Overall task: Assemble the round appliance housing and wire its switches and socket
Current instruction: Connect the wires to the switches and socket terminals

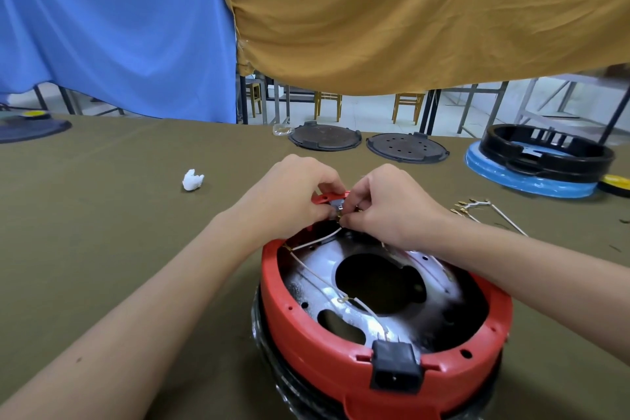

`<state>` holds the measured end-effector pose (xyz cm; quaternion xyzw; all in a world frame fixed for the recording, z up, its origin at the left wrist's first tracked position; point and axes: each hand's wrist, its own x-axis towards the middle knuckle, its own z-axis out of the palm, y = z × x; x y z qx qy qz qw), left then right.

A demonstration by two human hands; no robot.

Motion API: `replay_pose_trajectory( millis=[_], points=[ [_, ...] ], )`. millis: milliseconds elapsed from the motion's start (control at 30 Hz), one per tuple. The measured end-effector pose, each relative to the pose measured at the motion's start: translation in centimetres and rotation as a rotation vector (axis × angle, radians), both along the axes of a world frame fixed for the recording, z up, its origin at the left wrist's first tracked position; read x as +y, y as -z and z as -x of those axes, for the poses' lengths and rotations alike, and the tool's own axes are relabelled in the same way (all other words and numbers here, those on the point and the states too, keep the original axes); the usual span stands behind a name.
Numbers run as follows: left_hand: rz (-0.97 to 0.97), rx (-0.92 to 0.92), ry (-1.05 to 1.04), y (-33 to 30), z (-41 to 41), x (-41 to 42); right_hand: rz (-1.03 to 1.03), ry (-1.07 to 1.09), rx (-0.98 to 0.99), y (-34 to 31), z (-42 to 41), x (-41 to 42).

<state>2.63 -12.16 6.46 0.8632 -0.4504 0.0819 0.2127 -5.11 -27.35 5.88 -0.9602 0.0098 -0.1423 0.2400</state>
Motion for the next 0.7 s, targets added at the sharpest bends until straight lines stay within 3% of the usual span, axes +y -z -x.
replay_pose_trajectory(
  millis=[700],
  points=[
    [0.022, 0.053, 0.004, -0.2, -0.3, 0.6, 0.165, 0.160, -0.078, 0.4, 0.0, 1.8]
  ],
)
